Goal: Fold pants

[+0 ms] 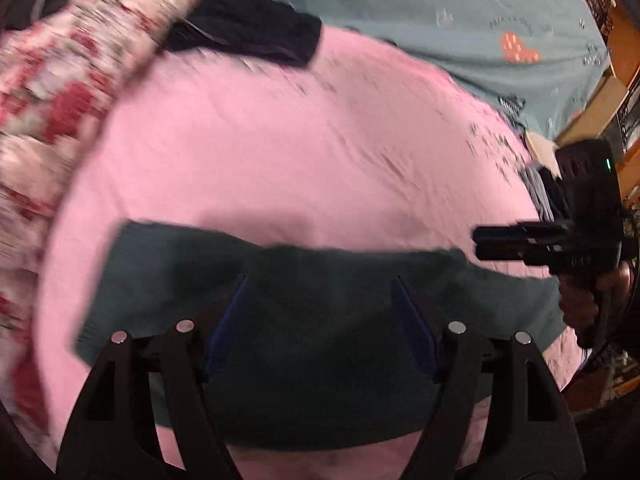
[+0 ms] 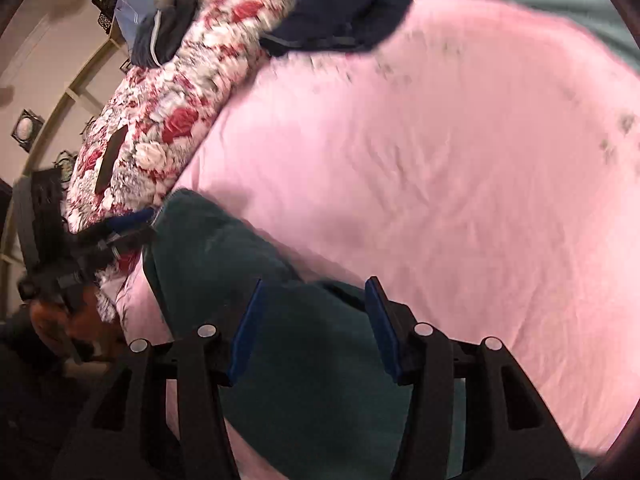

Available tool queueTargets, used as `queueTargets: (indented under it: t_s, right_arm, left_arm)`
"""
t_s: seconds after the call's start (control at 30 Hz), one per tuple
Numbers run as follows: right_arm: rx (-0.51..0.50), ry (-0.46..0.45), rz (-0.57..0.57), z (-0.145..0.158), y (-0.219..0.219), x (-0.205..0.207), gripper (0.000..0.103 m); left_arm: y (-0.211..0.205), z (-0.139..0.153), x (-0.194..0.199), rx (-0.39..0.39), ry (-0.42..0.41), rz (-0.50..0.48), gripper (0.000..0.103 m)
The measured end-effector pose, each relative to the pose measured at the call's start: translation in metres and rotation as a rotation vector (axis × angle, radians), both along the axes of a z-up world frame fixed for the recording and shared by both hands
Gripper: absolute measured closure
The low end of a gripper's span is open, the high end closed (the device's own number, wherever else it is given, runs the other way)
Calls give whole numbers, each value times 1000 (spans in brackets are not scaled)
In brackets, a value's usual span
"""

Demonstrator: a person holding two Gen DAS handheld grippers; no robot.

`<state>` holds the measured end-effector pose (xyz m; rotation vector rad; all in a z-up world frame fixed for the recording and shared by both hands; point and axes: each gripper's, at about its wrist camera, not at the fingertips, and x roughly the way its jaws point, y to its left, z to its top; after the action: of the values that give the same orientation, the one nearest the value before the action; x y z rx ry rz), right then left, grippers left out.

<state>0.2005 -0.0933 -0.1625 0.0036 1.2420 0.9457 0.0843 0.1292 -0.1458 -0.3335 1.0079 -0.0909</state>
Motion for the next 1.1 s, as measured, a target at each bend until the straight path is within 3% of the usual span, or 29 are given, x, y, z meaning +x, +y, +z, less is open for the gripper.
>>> queueTargets:
  t_s: [0.07, 0.17, 0.37, 0.43, 0.53, 0.63, 0.7, 0.77, 0.83, 0.97, 1.1]
  right_arm:
    - [12, 76, 52, -14, -3, 11, 51]
    - [59, 185, 176, -28, 2, 20, 51]
    - [63, 341, 507, -41, 34, 15, 51]
    - [88, 377, 543, -43, 38, 13, 49]
    - [163, 483, 514, -55, 46, 19, 42]
    - [268, 654, 452, -72, 63, 21, 41]
    - [339, 704, 410, -74, 67, 23, 40]
    - [397, 697, 351, -70, 67, 31, 40]
    - [482, 629, 254, -60, 51, 49, 41]
    - [468, 643, 166, -68, 39, 70, 43]
    - [499, 590, 29, -66, 18, 98, 43]
  left_arm:
    - [-21, -15, 5, -11, 33, -28, 30]
    - [-45, -37, 8, 32, 82, -36, 30]
    - [-45, -44, 6, 48, 81, -10, 29]
    - [-45, -46, 8, 61, 85, -4, 29]
    - [-49, -46, 8, 83, 90, 3, 28]
    - [-49, -47, 5, 92, 98, 12, 28]
    - [-49, -46, 5, 93, 101, 16, 28]
    - [-48, -46, 7, 92, 105, 21, 28]
    - [-49, -47, 7, 94, 101, 21, 27]
    - [-53, -49, 9, 120, 104, 5, 25]
    - [-52, -46, 11, 126, 116, -9, 25]
